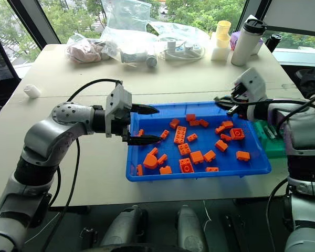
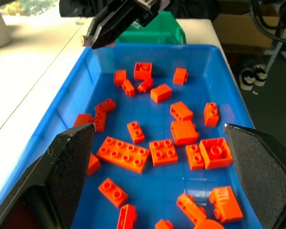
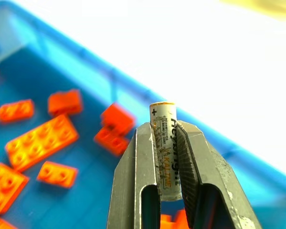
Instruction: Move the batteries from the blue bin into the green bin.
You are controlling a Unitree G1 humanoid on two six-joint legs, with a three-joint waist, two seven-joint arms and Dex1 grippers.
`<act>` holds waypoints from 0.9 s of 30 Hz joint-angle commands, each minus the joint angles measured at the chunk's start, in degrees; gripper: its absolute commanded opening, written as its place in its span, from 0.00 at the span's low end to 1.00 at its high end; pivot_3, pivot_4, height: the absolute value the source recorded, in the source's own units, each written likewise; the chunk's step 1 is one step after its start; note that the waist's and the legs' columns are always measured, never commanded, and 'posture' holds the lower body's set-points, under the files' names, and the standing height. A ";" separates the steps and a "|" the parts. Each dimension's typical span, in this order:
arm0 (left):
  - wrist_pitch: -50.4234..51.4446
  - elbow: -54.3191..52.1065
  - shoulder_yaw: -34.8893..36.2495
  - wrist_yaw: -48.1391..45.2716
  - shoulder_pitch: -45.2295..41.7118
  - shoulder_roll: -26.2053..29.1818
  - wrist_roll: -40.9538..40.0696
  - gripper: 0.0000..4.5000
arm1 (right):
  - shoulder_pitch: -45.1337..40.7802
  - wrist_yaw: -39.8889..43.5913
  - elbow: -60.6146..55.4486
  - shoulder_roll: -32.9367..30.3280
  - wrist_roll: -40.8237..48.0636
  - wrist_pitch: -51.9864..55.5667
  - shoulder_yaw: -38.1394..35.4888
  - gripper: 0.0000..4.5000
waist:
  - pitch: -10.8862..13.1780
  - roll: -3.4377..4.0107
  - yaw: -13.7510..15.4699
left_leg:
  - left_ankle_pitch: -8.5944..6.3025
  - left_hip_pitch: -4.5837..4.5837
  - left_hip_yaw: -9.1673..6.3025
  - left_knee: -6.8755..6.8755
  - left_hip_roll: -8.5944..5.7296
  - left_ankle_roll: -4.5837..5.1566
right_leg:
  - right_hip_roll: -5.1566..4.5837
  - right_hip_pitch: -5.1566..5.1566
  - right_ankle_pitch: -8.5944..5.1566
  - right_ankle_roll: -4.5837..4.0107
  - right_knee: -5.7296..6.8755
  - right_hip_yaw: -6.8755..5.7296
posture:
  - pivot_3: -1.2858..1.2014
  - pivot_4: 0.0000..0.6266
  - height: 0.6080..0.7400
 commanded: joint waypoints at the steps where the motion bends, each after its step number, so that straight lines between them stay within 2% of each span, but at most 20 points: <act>1: -1.75 0.76 0.43 0.02 -2.08 -1.88 -0.97 1.00 | 2.14 -5.07 1.44 -4.58 -1.16 0.32 -8.71 0.00 | 0.00 0.01 0.39 | 0.00 0.00 0.01 0.00 -0.01 0.00 | -0.01 0.00 0.00 0.00 0.00 0.00 | 0.52 0.24 1.00; 6: -5.27 5.54 -0.70 0.48 -4.03 -5.76 0.74 1.00 | 8.50 -7.37 2.76 -8.83 -4.25 -2.80 -9.19 0.00 | -0.01 0.02 0.38 | 0.00 0.04 0.11 -0.01 -0.01 0.00 | 0.03 0.00 0.00 0.00 0.01 0.06 | 0.52 0.24 1.00; 9: -10.41 10.59 -2.23 2.88 -5.89 -7.89 6.03 1.00 | 9.80 -8.94 4.04 -9.89 -6.16 -4.06 -7.99 0.00 | -0.04 0.07 0.03 | 0.01 0.06 0.19 0.00 -0.01 0.01 | 0.05 -0.01 0.00 0.00 0.04 0.12 | 0.52 0.24 1.00; 18: -13.54 12.58 -3.35 0.88 -6.60 -8.55 8.30 1.00 | 10.72 -10.48 7.61 -9.68 -7.50 -4.25 -5.82 0.00 | -0.04 0.07 -0.40 | 0.00 0.06 0.19 -0.03 0.02 0.01 | 0.08 -0.02 0.00 0.01 0.03 0.12 | 0.52 0.24 1.00; 25: -12.06 10.07 -2.44 -0.14 -5.53 -6.99 6.99 1.00 | 9.56 -11.14 9.49 -10.14 -8.40 -4.99 -3.89 0.77 | -0.04 0.07 -0.36 | 0.00 0.06 0.18 -0.03 0.02 0.01 | 0.08 -0.02 0.00 0.01 0.03 0.12 | 0.52 0.24 1.00; 27: -11.41 9.63 -1.91 -0.50 -5.58 -6.57 6.29 1.00 | 8.29 -10.78 9.79 -10.23 -8.13 -5.63 -3.83 0.77 | -0.04 0.07 -0.39 | 0.00 0.06 0.18 -0.03 0.02 0.01 | 0.08 -0.02 0.00 0.01 0.03 0.12 | 0.52 0.24 1.00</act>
